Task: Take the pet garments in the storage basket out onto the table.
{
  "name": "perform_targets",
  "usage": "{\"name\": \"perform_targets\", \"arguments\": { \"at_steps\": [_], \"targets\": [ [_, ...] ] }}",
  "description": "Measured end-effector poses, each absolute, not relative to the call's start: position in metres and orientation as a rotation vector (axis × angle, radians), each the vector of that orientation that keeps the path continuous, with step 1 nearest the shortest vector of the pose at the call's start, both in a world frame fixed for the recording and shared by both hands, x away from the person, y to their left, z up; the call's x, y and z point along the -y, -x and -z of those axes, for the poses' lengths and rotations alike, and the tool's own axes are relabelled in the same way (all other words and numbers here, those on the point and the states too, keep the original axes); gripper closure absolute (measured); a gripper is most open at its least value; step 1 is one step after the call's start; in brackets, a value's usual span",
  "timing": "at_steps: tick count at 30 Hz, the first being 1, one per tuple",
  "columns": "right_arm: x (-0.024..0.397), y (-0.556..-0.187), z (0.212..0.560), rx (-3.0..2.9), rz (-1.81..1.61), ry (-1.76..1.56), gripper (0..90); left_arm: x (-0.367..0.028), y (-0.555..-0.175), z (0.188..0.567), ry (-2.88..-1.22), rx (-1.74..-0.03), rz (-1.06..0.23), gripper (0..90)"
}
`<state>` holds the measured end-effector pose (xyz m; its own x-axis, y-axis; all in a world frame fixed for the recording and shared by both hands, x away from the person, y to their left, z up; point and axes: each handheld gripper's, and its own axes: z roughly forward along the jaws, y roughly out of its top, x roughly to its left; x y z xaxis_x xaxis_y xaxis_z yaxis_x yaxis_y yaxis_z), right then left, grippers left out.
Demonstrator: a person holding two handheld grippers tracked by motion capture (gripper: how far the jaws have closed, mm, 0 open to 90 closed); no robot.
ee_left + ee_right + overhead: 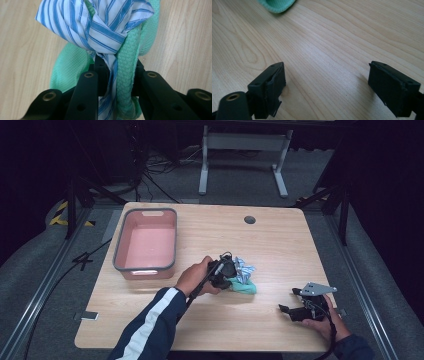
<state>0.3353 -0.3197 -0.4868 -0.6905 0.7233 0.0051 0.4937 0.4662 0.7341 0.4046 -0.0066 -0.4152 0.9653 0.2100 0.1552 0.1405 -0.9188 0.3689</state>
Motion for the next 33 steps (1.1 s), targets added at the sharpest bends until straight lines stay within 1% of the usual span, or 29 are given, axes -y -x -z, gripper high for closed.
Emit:
{"name": "perform_targets", "arguments": {
  "at_steps": [2,5,6,8,11,12,13,14,15,17,18,19,21,22,23,24,26,28,31,33],
  "targets": [
    [0.32,-0.335,0.487,-2.412,-1.058,-1.035,15.0,0.011,-0.401,0.424,-2.783,-0.247,-0.273,74.7],
    [0.32,-0.335,0.487,-2.412,-1.058,-1.035,15.0,0.015,-0.4,0.434,-2.823,-0.238,-0.294,69.2],
    [0.32,-0.335,0.487,-2.412,-1.058,-1.035,15.0,0.016,-0.4,0.438,-2.829,-0.249,-0.29,69.2],
    [0.32,-0.335,0.487,-2.412,-1.058,-1.035,15.0,0.015,-0.403,0.443,-2.805,-0.269,-0.26,68.0],
    [0.32,-0.335,0.487,-2.412,-1.058,-1.035,15.0,0.014,-0.404,0.443,-2.791,-0.294,-0.245,64.2],
    [0.32,-0.335,0.487,-2.412,-1.058,-1.035,14.9,0.013,-0.404,0.443,-2.788,-0.298,-0.242,64.2],
    [0.32,-0.335,0.487,-2.412,-1.058,-1.035,15.0,0.012,-0.405,0.442,-2.785,-0.296,-0.234,62.0],
    [0.32,-0.335,0.487,-2.412,-1.058,-1.035,15.0,0.011,-0.404,0.44,-2.791,-0.305,-0.236,56.1],
    [0.32,-0.335,0.487,-2.412,-1.058,-1.035,15.0,0.01,-0.404,0.44,-2.779,-0.314,-0.241,53.0],
    [0.32,-0.335,0.487,-2.411,-1.058,-1.035,15.0,0.008,-0.404,0.438,-2.787,-0.311,-0.241,51.3],
    [0.32,-0.335,0.487,-2.412,-1.058,-1.035,15.0,0.007,-0.404,0.438,-2.779,-0.309,-0.251,48.8],
    [0.32,-0.335,0.487,-2.412,-1.058,-1.035,15.0,0.006,-0.404,0.436,-2.779,-0.306,-0.249,44.0],
    [0.32,-0.335,0.487,-2.412,-1.058,-1.035,15.0,0.003,-0.403,0.433,-2.769,-0.313,-0.257,38.9],
    [0.32,-0.335,0.487,-2.412,-1.058,-1.035,15.0,0.001,-0.403,0.431,-2.755,-0.321,-0.259,38.9],
    [0.32,-0.335,0.487,-2.412,-1.058,-1.035,15.0,0.0,-0.403,0.429,-2.744,-0.321,-0.266,35.4],
    [0.32,-0.335,0.487,-2.412,-1.058,-1.035,15.0,-0.003,-0.401,0.425,-2.734,-0.329,-0.27,28.9],
    [0.32,-0.335,0.487,-2.411,-1.058,-1.035,15.0,-0.005,-0.401,0.423,-2.723,-0.328,-0.27,27.4],
    [0.32,-0.335,0.487,-2.412,-1.058,-1.035,15.0,-0.009,-0.399,0.418,-2.701,-0.33,-0.288,23.6],
    [0.32,-0.335,0.487,-2.412,-1.058,-1.035,15.0,-0.014,-0.396,0.412,-2.686,-0.325,-0.3,23.4],
    [0.32,-0.335,0.487,-2.412,-1.058,-1.035,15.0,-0.019,-0.393,0.407,-2.681,-0.307,-0.319,21.7]
  ]
}}
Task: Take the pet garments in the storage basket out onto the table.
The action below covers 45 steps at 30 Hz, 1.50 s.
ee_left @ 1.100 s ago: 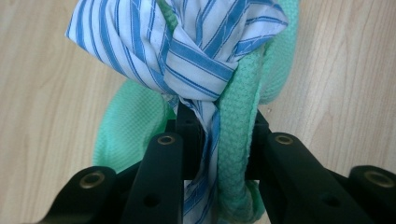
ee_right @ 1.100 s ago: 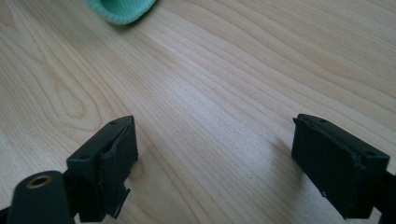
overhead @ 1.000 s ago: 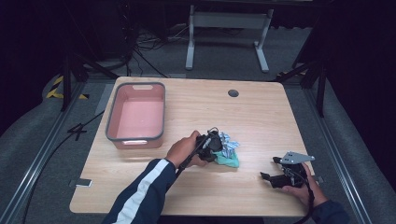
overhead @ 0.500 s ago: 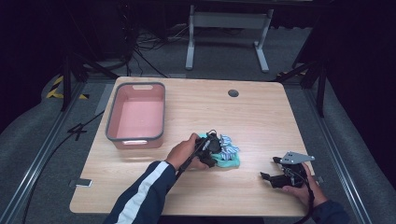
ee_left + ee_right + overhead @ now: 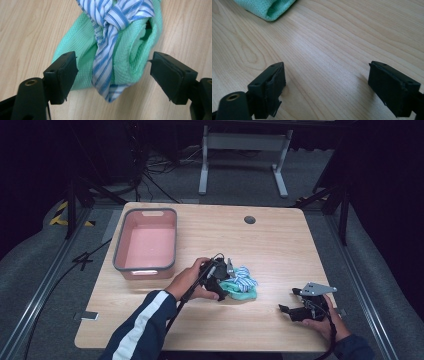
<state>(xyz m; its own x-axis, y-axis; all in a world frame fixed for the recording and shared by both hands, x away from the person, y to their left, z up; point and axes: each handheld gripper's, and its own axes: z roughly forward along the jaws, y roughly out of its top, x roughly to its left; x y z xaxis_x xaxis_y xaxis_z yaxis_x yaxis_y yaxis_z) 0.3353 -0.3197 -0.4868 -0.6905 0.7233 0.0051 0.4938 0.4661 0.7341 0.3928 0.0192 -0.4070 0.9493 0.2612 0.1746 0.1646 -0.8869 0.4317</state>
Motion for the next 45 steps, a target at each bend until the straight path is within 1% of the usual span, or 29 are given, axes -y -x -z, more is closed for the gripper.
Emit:
{"name": "perform_targets", "arguments": {
  "at_steps": [12,18,27,28,35,45],
  "targets": [
    [0.32,-0.335,0.487,-2.412,-1.058,-1.035,15.0,-0.04,-0.379,0.396,-2.695,-0.264,-0.383,21.9],
    [0.32,-0.335,0.487,-2.412,-1.058,-1.035,15.0,-0.053,-0.372,0.393,-2.717,-0.249,-0.42,25.2],
    [0.32,-0.335,0.487,-2.412,-1.057,-1.035,15.0,-0.068,-0.36,0.393,-2.714,-0.255,-0.463,24.4],
    [0.32,-0.335,0.487,-2.412,-1.057,-1.035,15.0,-0.069,-0.358,0.392,-2.725,-0.232,-0.485,23.9],
    [0.32,-0.335,0.487,-2.412,-1.058,-1.035,15.0,-0.085,-0.348,0.393,-2.73,-0.24,-0.514,21.4],
    [0.32,-0.335,0.487,-2.412,-1.058,-1.035,15.0,-0.121,-0.337,0.402,-2.742,-0.29,-0.559,20.9]
  ]
}}
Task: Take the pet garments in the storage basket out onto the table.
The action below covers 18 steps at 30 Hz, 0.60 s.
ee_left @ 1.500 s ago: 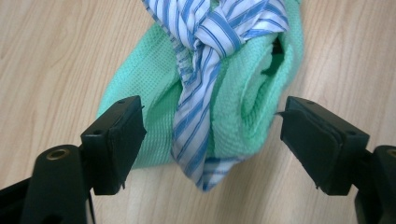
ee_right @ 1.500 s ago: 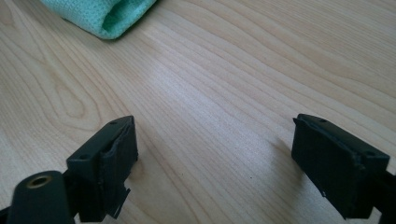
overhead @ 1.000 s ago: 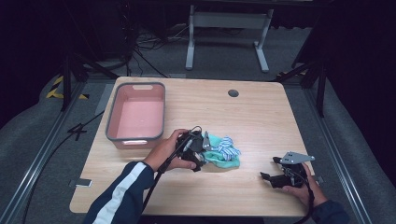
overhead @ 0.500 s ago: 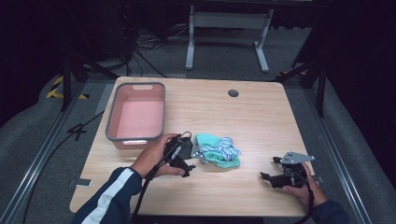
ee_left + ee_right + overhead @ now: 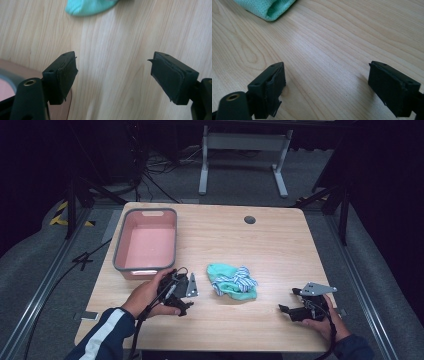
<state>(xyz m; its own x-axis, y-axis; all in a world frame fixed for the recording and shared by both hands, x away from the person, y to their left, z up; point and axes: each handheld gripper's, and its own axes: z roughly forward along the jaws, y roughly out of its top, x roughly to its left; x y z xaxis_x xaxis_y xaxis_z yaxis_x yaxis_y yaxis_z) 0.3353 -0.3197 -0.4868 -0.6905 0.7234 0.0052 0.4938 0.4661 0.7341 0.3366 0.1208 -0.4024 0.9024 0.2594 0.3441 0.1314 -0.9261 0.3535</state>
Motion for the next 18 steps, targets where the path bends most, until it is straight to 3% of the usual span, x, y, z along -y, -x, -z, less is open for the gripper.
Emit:
{"name": "perform_targets", "arguments": {
  "at_steps": [18],
  "targets": [
    [0.32,-0.335,0.487,-2.412,-1.057,-1.035,15.0,-0.201,-0.325,0.423,-2.658,-0.53,-0.57,20.7]
  ]
}}
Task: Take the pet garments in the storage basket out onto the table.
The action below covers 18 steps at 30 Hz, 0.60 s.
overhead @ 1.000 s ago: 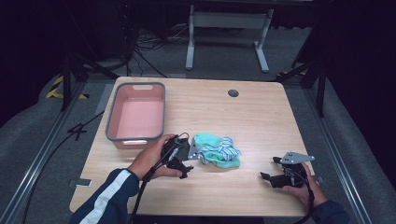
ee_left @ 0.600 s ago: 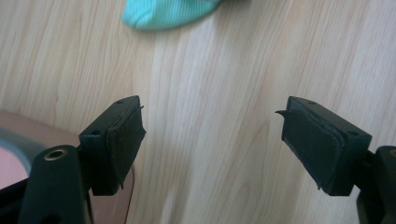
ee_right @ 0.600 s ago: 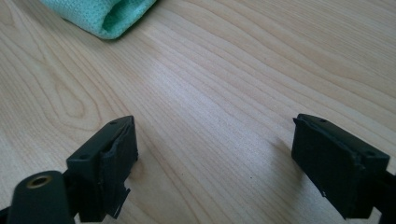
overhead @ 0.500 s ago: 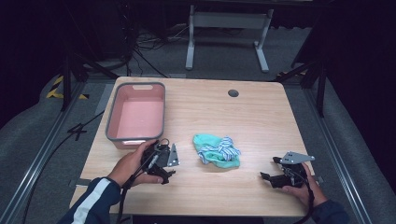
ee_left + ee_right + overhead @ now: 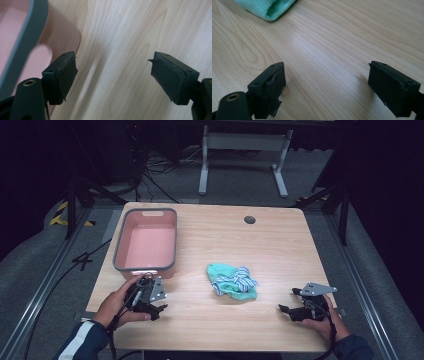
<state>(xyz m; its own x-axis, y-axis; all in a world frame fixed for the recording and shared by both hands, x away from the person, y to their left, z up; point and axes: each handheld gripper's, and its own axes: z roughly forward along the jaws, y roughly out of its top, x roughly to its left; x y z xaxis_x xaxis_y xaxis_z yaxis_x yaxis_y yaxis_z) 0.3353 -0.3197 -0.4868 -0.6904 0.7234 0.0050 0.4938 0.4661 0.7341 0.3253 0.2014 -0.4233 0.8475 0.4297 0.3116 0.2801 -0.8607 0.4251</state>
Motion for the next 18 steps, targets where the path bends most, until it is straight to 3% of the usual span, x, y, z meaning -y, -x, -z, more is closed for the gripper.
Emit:
{"name": "perform_targets", "arguments": {
  "at_steps": [9,18],
  "targets": [
    [0.32,-0.335,0.487,-2.412,-1.058,-1.035,15.0,-0.244,-0.324,0.442,-2.553,-0.735,-0.53,20.4],
    [0.32,-0.335,0.487,-2.412,-1.057,-1.036,15.0,-0.276,-0.317,0.46,-2.43,-0.833,-0.452,20.5]
  ]
}}
